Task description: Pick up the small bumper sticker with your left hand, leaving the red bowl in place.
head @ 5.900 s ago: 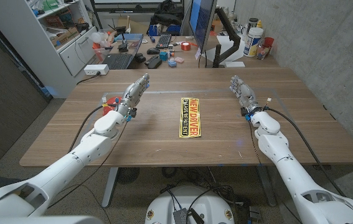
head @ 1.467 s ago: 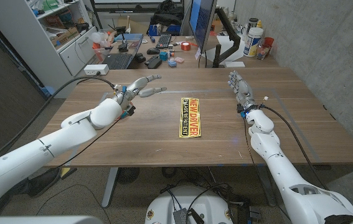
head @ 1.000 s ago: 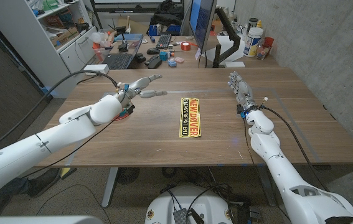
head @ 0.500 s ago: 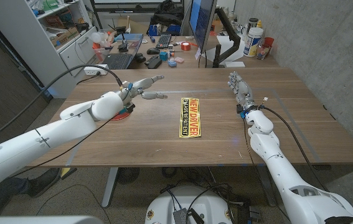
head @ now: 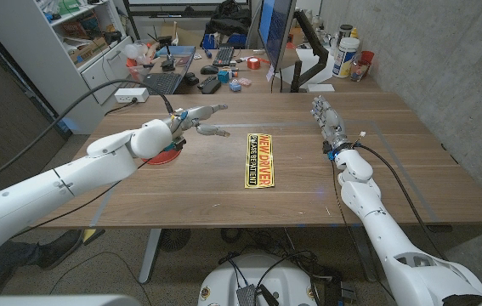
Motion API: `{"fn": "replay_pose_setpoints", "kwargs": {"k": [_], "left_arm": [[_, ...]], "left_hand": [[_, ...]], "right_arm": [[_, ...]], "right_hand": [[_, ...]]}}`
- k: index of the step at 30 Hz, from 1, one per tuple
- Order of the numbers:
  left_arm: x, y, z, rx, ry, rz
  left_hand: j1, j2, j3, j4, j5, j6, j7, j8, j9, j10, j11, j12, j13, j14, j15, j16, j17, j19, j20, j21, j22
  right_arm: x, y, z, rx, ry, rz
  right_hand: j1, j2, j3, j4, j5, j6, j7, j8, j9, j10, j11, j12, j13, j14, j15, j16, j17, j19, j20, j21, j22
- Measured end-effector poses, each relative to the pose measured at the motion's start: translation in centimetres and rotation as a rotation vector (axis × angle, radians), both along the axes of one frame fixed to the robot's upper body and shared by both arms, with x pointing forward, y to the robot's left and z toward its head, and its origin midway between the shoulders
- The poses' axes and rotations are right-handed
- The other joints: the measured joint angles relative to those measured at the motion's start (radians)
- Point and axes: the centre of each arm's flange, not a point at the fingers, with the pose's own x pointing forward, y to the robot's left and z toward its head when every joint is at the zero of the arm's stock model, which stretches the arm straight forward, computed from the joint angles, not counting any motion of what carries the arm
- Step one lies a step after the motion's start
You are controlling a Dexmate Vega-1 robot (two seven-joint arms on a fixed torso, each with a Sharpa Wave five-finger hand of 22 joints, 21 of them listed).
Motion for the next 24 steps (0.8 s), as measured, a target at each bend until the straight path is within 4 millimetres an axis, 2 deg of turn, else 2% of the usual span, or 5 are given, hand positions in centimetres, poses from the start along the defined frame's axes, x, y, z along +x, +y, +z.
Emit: {"fn": "replay_pose_setpoints", "kwargs": {"k": [6, 13, 24], "left_arm": [[0.3, -0.6, 0.4, 0.045, -0.010, 0.012], [0.8, -1.5, 0.8, 0.121, -0.012, 0.026], [1.4, -3.2, 1.4, 0.224, -0.016, 0.031]], "left_hand": [[-0.005, -0.005, -0.004, 0.004, 0.000, 0.000, 0.000, 0.000, 0.000, 0.004, 0.004, 0.000, 0.000, 0.002, 0.002, 0.000, 0.000, 0.003, 0.014, 0.000, 0.000], [-0.005, -0.005, -0.011, 0.005, 0.000, 0.011, -0.011, 0.005, 0.000, 0.004, 0.004, 0.000, 0.000, 0.002, 0.002, 0.000, 0.000, -0.001, 0.018, 0.000, 0.000], [-0.011, -0.011, -0.023, 0.010, 0.000, 0.022, -0.011, 0.008, 0.000, 0.004, 0.004, 0.003, 0.000, 0.002, 0.002, 0.000, 0.000, -0.006, 0.023, 0.000, 0.000]], "right_arm": [[0.0, 0.0, 0.1, 0.006, -0.006, 0.000], [-0.1, 0.0, 0.2, 0.014, -0.011, -0.003], [-0.1, 0.0, 0.1, 0.026, -0.013, -0.007]], "right_hand": [[0.000, 0.000, 0.000, 0.000, 0.000, 0.000, 0.000, 0.000, 0.000, 0.000, 0.000, 0.000, 0.000, 0.000, 0.000, 0.000, 0.000, 0.000, 0.000, -0.007, 0.000], [0.000, 0.000, 0.000, 0.000, 0.000, 0.000, 0.000, 0.000, 0.000, 0.000, 0.000, 0.000, 0.000, 0.000, 0.000, 0.000, 0.000, 0.000, 0.000, -0.007, 0.000], [0.000, 0.000, -0.004, 0.004, 0.000, 0.000, 0.000, 0.000, 0.000, 0.000, 0.000, 0.000, 0.000, 0.000, 0.000, 0.000, 0.000, 0.000, 0.000, -0.007, 0.000]]}}
